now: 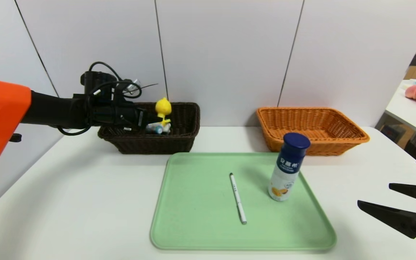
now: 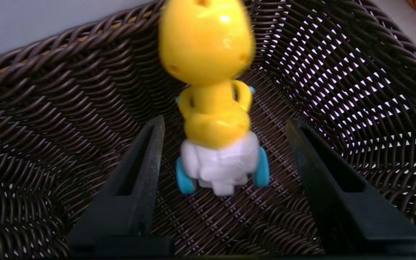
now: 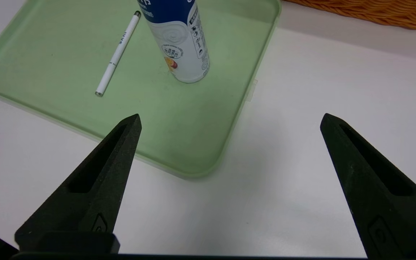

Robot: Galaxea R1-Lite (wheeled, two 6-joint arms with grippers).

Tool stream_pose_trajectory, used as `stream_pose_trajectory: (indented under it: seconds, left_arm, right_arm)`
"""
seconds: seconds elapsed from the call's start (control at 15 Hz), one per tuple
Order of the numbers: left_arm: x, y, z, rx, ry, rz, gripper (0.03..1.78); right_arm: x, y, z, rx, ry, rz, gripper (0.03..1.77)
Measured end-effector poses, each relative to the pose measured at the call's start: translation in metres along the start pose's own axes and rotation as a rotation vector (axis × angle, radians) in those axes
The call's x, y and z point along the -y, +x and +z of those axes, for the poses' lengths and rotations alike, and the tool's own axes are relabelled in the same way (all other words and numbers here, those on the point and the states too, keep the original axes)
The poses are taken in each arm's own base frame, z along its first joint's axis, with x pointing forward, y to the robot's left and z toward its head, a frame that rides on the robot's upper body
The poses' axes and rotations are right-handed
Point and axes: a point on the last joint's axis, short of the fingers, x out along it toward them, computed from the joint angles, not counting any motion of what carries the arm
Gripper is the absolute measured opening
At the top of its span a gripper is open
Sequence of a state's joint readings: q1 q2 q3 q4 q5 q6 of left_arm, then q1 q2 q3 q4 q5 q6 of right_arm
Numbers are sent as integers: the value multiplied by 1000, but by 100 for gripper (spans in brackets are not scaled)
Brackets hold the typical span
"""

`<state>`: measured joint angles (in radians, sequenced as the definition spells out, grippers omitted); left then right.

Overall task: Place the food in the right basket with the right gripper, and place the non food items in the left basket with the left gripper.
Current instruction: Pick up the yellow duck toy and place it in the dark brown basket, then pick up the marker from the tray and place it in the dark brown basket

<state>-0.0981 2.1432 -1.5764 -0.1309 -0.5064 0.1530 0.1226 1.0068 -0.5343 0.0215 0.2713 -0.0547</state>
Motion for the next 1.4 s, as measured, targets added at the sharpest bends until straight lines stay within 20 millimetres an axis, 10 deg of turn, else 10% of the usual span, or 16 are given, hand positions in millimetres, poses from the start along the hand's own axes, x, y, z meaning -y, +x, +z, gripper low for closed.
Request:
stream_pose_trajectory:
  seconds: [0.67, 1.4]
  left_arm:
    - [27, -43, 34, 80, 38, -4, 157]
    - [205, -61, 13, -37, -23, -26, 167]
  right_arm:
    - [-1, -2, 0, 9, 15, -1, 171]
    - [-1, -6, -2, 19, 16, -7, 171]
